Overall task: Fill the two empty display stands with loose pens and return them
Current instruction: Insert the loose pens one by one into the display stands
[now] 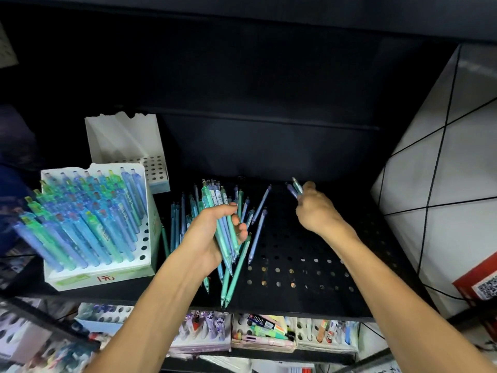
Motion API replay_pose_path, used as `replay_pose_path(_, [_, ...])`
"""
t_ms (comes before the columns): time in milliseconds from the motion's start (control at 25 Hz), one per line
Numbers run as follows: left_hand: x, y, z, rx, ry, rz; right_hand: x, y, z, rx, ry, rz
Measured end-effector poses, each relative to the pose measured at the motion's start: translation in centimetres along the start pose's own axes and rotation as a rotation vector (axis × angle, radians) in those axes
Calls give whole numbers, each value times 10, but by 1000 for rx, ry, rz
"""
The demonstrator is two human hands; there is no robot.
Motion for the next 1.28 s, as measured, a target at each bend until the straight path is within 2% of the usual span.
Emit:
replay_pose_path(120, [-4,2,-2,-8,52,-12,16,19,27,-91,-64,97])
replay_pose_path(400, [-8,4,-5,81,58,21,39,26,44,-86,129,263])
replay_pose_path(600, [-2,6,-1,87,5,41,38,30,38,-96,222,203])
replay_pose_path(720, [0,5,6,74,-16,27,39,31,27,-96,183,211])
replay_pose_path(800, [2,6,9,75,-37,11,27,28,17,-84,33,188])
replay_pose_path(920, [12,12,9,83,-172,9,-2,32,21,-69,-403,127])
replay_pose_path(1000, [25,16,7,118,-281,52,-11,47,43,-121,-663,169])
replay_pose_path(1080, [32,18,4,155,-341,47,-11,65,62,-170,-774,204])
replay_pose_path(1160, [27,16,1,171,-309,-26,-7,79,69,-182,-856,228])
replay_pose_path(1280, [18,15,3,157,-253,-72,5,87,68,-86,-1058,292])
Point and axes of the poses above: each hand's wrist, its own y-axis away from the middle knuckle, its own x-axis out of the palm, z = x × y, the point moved 6 cm from there along -y, towards the middle knuckle, and after that the axes turned 5 degrees about y, right-handed, at the moved point
